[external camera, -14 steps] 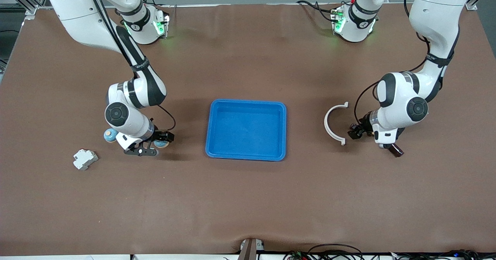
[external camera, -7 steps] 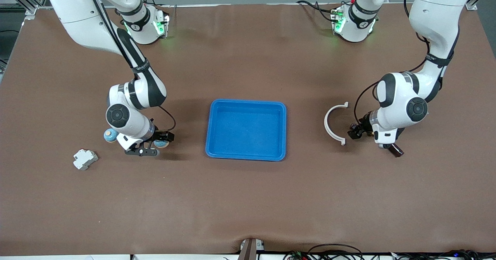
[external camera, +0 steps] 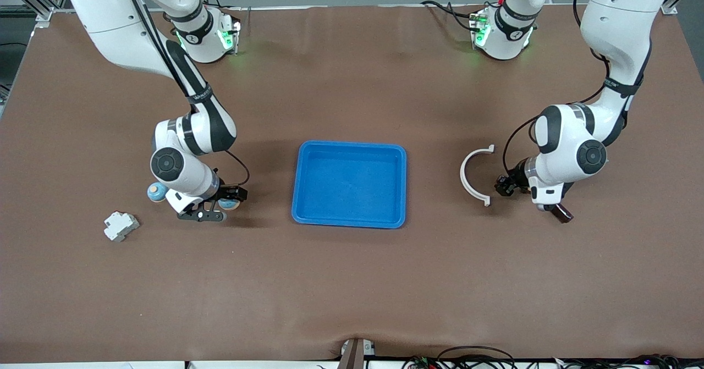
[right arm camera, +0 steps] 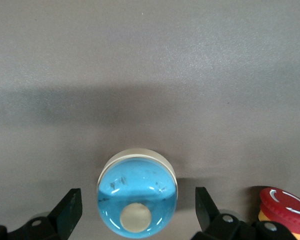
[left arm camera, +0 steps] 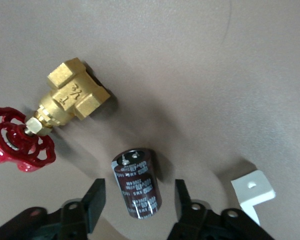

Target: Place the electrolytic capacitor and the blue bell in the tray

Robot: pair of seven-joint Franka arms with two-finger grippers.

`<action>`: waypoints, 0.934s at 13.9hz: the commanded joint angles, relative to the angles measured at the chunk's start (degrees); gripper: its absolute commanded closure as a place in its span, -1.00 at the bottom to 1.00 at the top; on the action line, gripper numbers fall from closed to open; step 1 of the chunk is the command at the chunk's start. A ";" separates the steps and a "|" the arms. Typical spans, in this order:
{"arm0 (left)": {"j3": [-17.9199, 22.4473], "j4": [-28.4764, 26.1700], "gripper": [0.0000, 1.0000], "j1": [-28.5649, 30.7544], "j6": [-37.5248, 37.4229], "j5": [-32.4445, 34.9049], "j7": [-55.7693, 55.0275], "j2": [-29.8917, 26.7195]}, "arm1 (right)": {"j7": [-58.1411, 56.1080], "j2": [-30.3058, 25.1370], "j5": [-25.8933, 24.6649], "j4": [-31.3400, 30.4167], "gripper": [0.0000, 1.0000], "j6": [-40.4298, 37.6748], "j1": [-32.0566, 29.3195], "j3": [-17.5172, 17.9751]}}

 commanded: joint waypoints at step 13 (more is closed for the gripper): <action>-3.92 11.60 1.00 -0.86 -17.50 1.02 -10.45 -6.51 | -0.62 1.62 -0.16 1.62 0.51 0.01 0.77 0.03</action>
